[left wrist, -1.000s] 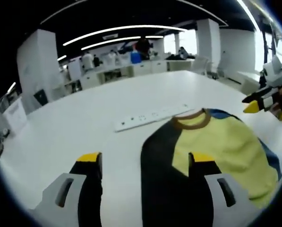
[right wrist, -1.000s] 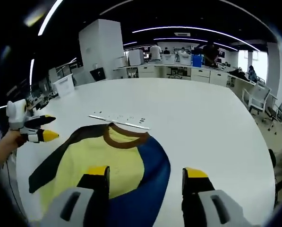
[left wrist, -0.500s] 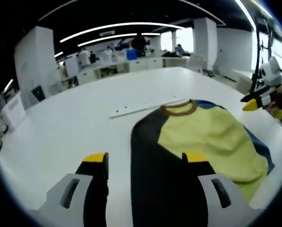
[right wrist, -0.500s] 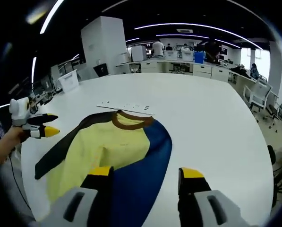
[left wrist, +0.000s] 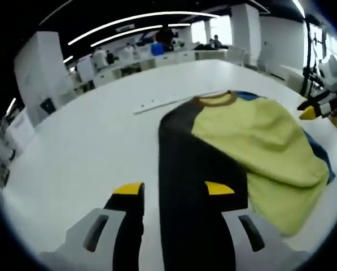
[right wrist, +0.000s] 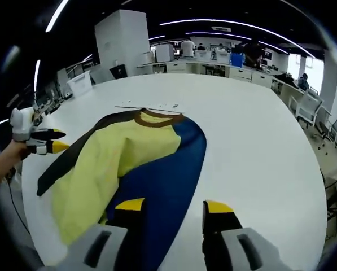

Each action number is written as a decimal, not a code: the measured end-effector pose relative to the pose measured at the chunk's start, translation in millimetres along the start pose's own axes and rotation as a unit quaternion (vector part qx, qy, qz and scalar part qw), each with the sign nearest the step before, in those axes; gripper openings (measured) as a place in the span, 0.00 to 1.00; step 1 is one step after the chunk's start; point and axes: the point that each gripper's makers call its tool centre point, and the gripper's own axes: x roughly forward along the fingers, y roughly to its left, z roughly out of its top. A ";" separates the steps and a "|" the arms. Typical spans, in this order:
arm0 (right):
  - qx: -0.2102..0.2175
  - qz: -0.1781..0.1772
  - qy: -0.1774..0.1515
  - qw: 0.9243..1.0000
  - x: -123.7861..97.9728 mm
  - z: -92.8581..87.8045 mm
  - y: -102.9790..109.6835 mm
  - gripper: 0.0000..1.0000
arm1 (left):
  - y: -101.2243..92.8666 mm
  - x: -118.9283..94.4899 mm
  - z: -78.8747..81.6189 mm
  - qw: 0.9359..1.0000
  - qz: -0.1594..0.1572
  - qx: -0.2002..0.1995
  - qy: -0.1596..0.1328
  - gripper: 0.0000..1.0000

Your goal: Fold the garment on the visible template until the final outline fits inside the template.

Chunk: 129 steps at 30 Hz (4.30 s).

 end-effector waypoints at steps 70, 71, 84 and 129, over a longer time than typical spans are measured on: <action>0.023 -0.098 0.047 0.994 -6.4 -31.7 -58.1 0.00 | 43.4 5.7 -31.2 0.994 0.056 -0.089 0.016 0.00; 0.021 -0.102 0.047 0.993 -7.1 -31.3 -61.7 0.00 | 44.1 5.9 -31.0 0.994 0.057 -0.089 0.016 0.00; -0.005 -0.139 0.061 0.988 -8.2 -26.0 -90.7 0.00 | 51.8 9.4 -29.3 0.994 0.062 -0.087 0.013 0.00; -0.049 -0.183 0.081 0.979 8.2 -9.0 -142.9 0.00 | 91.8 15.6 -30.8 0.993 0.097 -0.068 0.023 0.00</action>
